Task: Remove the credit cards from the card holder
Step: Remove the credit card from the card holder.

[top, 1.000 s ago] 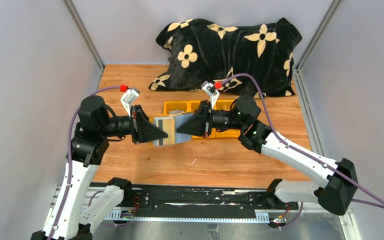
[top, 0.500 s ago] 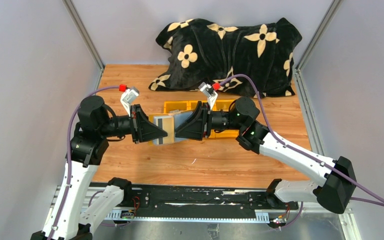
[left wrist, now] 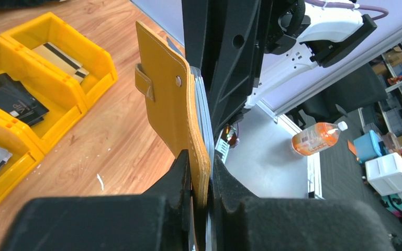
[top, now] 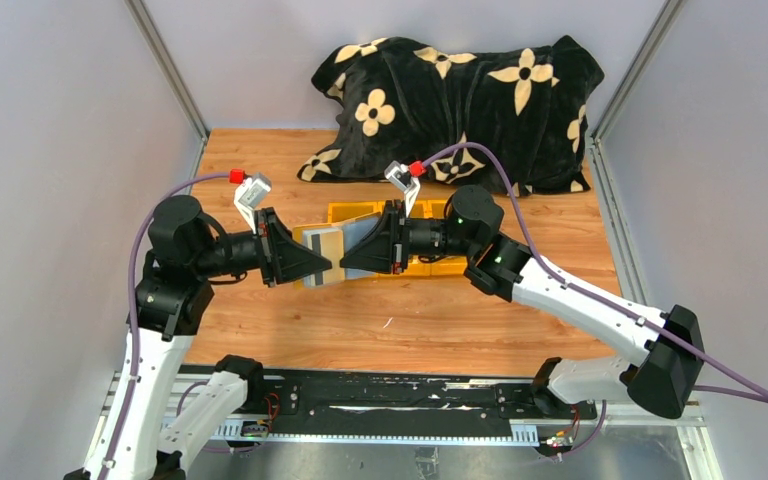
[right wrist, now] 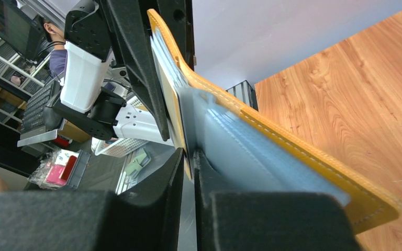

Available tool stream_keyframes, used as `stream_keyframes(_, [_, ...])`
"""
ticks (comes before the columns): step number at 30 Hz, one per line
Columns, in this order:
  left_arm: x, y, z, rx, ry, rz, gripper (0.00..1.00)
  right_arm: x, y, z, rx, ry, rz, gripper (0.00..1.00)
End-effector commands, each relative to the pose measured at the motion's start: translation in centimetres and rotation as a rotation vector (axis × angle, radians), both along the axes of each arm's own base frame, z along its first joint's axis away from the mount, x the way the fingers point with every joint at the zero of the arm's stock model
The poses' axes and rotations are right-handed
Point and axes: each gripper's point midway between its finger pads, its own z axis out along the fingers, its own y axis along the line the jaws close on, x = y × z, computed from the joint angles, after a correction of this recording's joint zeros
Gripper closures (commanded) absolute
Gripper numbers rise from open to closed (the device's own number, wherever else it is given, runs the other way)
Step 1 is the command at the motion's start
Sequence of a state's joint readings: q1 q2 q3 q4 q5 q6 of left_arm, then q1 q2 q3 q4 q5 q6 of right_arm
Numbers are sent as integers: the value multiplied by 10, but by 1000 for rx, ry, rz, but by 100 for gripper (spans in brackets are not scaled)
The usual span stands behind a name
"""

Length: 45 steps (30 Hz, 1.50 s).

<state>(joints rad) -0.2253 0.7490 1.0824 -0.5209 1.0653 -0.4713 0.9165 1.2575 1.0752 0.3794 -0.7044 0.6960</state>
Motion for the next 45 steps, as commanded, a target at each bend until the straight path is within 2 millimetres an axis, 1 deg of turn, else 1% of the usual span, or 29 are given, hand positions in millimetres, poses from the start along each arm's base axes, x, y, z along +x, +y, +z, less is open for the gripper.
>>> stream_keyframes(1, [-22,-4,11,-38,-10,-110,86,9,12,11,26,-39,-67,91])
stream_keyframes(3, [-26,-4,11,-41,-6,-130,80,9,11,11,36,-42,-66,99])
stream_keyframes(5, [-30,-4,12,-45,-5,-151,70,5,8,12,48,-48,-56,100])
stream_keyframes(7, [-34,-4,12,-48,-1,-167,65,1,4,14,64,-59,-41,100])
stream_keyframes(10, [-37,-4,12,-52,3,-187,61,-5,-2,15,82,-64,-21,100])
stream_keyframes(13, [-39,-4,13,-55,5,-198,61,-5,-9,13,84,-56,-27,100])
stream_keyframes(17, [-41,-5,16,-64,9,-212,63,-1,-17,9,82,-45,-54,100])
stream_keyframes(20, [-42,-5,17,-68,15,-220,64,-1,-20,10,84,-46,-58,100])
stream_keyframes(21, [-42,-5,18,-69,14,-221,66,-1,-20,9,81,-45,-58,100])
stream_keyframes(25, [-40,-5,21,-73,7,-210,77,-1,-22,5,70,-39,-63,100])
stream_keyframes(26, [-39,-5,21,-74,7,-206,79,-2,-23,4,68,-38,-63,100])
stream_keyframes(31, [-38,-5,22,-74,0,-199,82,-4,-27,-1,63,-38,-67,100])
stream_keyframes(37, [-37,-5,23,-75,-3,-196,82,-5,-29,0,62,-46,-67,100])
stream_keyframes(38, [-37,-5,22,-75,-3,-193,84,-5,-29,2,68,-46,-66,100])
stream_keyframes(40, [-34,-5,22,-73,-7,-180,92,-8,-27,6,81,-39,-43,99])
stream_keyframes(42, [-33,-5,22,-73,-12,-172,98,-10,-25,8,81,-32,-20,89])
stream_keyframes(43, [-33,-5,23,-74,-11,-170,100,-10,-24,8,81,-22,-13,81])
stream_keyframes(45, [-33,-5,23,-73,-15,-167,100,-11,-24,12,101,-19,-7,69])
